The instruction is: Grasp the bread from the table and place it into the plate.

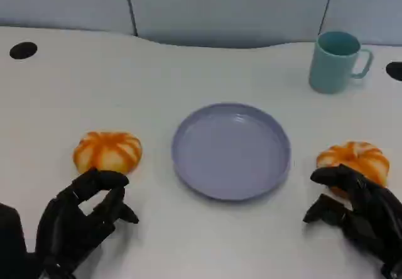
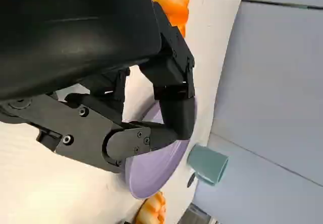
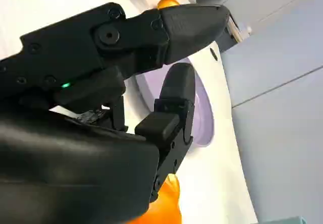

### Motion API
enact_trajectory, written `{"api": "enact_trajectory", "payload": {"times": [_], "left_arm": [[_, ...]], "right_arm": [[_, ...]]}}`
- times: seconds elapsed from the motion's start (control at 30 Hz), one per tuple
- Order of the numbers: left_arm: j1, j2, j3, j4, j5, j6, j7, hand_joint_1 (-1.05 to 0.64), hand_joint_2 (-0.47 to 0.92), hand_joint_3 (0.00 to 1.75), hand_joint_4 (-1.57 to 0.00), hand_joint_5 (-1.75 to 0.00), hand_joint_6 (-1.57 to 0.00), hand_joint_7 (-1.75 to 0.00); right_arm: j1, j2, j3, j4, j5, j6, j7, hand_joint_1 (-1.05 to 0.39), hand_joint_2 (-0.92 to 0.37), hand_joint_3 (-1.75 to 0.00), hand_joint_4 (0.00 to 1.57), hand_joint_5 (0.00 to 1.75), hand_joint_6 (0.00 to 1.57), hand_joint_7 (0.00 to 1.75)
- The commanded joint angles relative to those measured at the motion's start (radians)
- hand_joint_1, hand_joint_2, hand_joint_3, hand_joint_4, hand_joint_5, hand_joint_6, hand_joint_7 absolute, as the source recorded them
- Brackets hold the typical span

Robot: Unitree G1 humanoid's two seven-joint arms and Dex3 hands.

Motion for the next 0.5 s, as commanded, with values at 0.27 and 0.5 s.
{"api": "enact_trajectory", "payload": {"times": [0.27,0.5], "left_arm": [[0.037,0.002,0.001,-0.07,0.004,0.015,0.048,-0.3,0.72,0.58,-0.69,-1.62,-0.69,-1.17],[0.045,-0.001,-0.004,-0.083,0.007,0.01,0.061,-0.31,0.71,0.59,-0.69,-1.61,-0.7,-1.16]], "right_arm": [[0.006,-0.006,-0.002,0.028,-0.01,-0.008,-0.004,-0.44,-0.92,-0.25,0.63,1.41,0.66,0.95],[0.006,-0.003,-0.004,0.034,-0.009,-0.02,-0.007,-0.43,-0.92,-0.26,0.62,1.42,0.65,0.96]]}}
